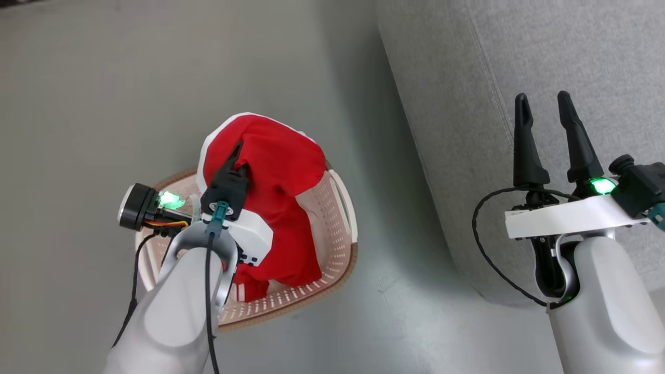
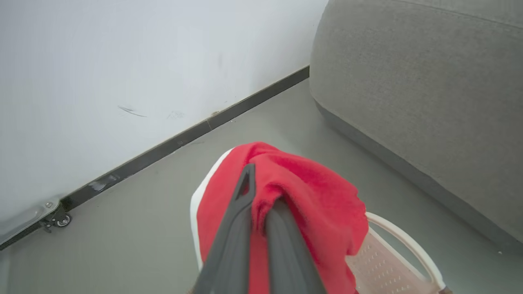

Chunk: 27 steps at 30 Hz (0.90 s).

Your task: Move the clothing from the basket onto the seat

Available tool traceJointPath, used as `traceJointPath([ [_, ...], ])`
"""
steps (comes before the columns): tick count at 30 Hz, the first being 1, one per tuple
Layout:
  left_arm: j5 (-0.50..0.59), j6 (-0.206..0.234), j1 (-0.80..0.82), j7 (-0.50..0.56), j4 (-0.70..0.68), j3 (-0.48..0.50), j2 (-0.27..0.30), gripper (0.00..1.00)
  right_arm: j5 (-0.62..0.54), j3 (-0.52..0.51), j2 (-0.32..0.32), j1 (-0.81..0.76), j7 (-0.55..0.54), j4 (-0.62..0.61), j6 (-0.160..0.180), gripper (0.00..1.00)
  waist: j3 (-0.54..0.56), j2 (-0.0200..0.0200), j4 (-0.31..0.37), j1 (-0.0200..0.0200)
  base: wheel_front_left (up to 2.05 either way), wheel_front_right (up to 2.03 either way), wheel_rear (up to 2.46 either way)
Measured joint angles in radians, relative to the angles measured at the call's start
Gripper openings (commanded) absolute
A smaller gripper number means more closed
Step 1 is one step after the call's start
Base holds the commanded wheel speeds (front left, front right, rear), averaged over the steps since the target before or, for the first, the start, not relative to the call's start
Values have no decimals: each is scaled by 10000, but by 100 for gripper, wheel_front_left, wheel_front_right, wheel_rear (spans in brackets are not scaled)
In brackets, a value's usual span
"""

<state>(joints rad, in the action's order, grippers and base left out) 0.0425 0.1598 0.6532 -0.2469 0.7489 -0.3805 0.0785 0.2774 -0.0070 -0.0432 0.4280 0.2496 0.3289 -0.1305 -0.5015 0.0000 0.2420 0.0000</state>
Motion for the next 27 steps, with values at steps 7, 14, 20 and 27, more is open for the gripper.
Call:
traceJointPath([
  [7,-422,84,-266,-2,-878,272,-105,0,-382,-10,-8,-180,0,81,0,100,714,0,-358,0,0,0,0],
  [14,-830,267,-824,-8,-1693,648,-134,0,-573,-61,-23,-449,0,192,0,100,1459,0,-693,0,0,0,0],
  [20,-1037,426,-1224,-13,-2353,1011,-77,0,-685,71,-35,-762,0,247,0,100,2114,0,-967,0,0,0,0],
  [27,-1360,510,-1750,-15,-2844,1360,75,0,-685,293,-44,-1157,0,276,0,100,2772,0,-1227,0,0,0,0],
])
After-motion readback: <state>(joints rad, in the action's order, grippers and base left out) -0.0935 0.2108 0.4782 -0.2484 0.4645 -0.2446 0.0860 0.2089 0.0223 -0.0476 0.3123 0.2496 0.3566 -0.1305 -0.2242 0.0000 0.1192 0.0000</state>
